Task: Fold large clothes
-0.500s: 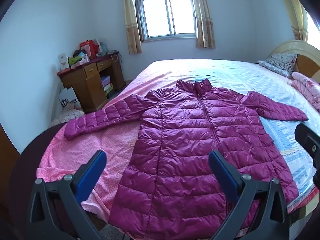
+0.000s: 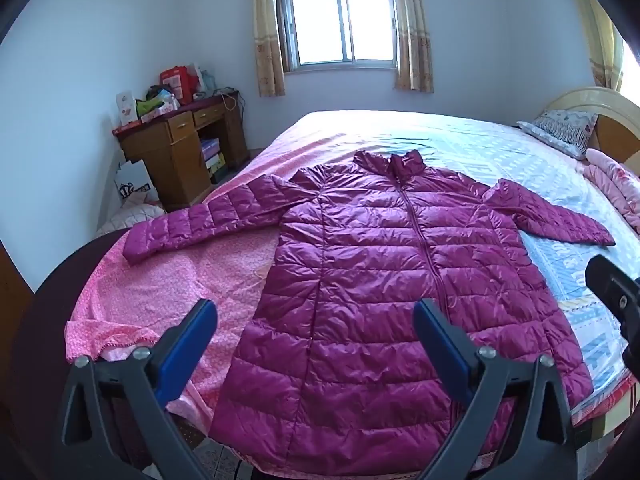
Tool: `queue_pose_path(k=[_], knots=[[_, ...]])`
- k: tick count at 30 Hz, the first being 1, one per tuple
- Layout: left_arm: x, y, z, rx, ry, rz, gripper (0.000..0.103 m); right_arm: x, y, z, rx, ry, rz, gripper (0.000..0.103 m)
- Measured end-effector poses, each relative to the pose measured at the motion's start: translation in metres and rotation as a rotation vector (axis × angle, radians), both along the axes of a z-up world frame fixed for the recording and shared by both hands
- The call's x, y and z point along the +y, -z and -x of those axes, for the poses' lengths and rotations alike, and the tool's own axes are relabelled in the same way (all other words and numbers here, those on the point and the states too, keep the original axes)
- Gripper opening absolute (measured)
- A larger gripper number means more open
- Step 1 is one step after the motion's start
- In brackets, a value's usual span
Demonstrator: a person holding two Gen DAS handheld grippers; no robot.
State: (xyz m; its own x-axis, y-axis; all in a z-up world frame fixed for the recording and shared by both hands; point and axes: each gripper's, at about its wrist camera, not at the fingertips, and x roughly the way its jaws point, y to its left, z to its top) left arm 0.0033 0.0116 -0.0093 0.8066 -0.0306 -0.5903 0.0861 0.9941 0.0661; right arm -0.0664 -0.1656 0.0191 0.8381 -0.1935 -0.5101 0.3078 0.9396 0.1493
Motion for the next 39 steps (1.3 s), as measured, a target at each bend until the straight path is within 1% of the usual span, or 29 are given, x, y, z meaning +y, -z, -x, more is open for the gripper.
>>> queue_pose_path(k=[8, 9, 39], knots=[[-0.0011, -0.0001, -0.0005, 0.005, 0.000, -0.004, 0.100, -0.0010, 0.0072, -0.0031, 0.009, -0.002, -0.016, 0.102], [-0.0015, 0.0003, -0.0004, 0.007, 0.001, -0.003, 0.100, -0.0012, 0.0039, -0.0017, 0.009, -0.003, -0.018, 0.102], [-0.0029, 0.0021, -0.0005, 0.014, 0.005, -0.009, 0.100, -0.0026, 0.0072, -0.0043, 0.030, -0.006, -0.039, 0.102]])
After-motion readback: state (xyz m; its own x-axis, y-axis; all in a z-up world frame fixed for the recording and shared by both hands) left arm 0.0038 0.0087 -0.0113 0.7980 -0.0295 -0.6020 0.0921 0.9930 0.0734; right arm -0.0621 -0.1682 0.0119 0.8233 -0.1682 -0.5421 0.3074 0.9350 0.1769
